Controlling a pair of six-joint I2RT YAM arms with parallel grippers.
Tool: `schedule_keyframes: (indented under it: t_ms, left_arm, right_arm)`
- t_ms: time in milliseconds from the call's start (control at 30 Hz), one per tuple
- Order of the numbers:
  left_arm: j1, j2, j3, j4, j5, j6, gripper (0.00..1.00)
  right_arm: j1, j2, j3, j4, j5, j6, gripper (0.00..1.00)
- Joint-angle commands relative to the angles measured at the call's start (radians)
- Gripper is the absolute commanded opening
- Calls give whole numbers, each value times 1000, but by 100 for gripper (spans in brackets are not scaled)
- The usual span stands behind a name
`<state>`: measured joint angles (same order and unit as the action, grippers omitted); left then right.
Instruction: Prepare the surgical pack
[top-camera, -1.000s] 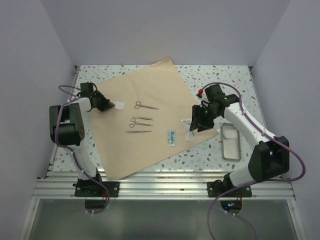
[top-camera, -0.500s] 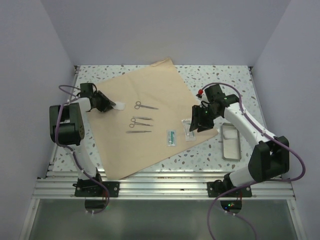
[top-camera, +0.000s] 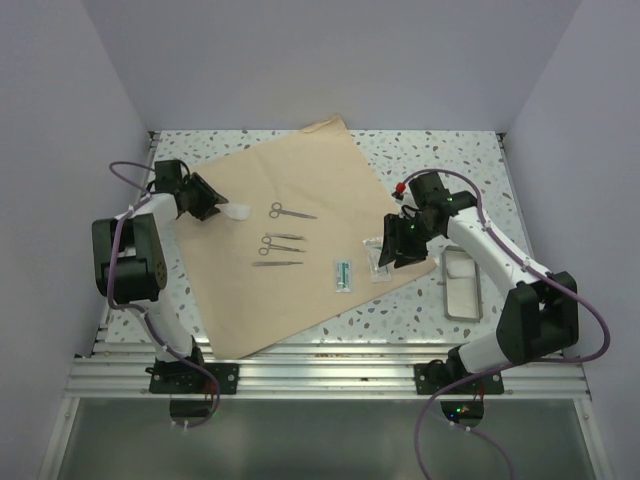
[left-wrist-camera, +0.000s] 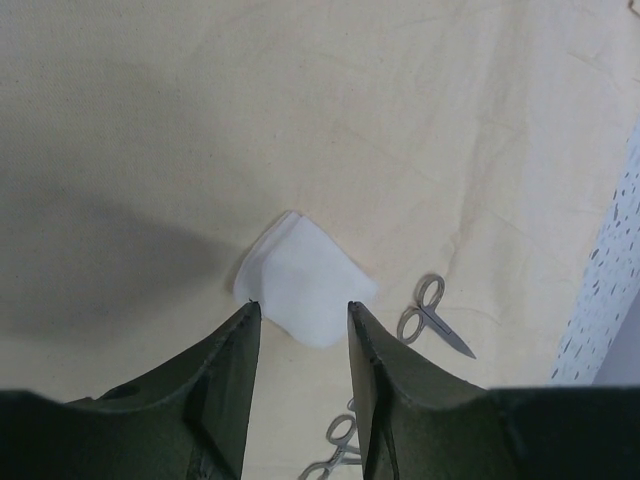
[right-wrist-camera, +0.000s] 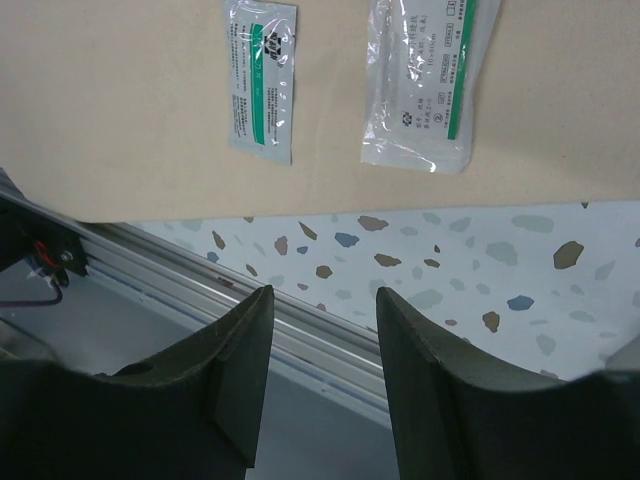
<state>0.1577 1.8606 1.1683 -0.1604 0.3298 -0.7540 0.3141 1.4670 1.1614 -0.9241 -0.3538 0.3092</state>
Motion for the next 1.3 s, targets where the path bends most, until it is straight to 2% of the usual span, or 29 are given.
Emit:
schedule_keyframes:
  t_ms: [0,633,833,1200,1267]
  left_arm:
    - [13,8,11,-14,-35,39,44]
    - [13,111,13,48,-6,25,45]
    - [11,120,14,71,25,16,36]
    - [8,149,30,85,74,31,32]
    - [8,157,42,87,89,38,20]
  right_arm:
    - [-1,-25,4,10,-16,-4,50]
    - [-1,6,18,8,-16,-10,50]
    - [0,7,18,8,-14,-13,50]
    - [-1,9,17,13,-13,-12,50]
    - [0,10,23,11,-16,-10,50]
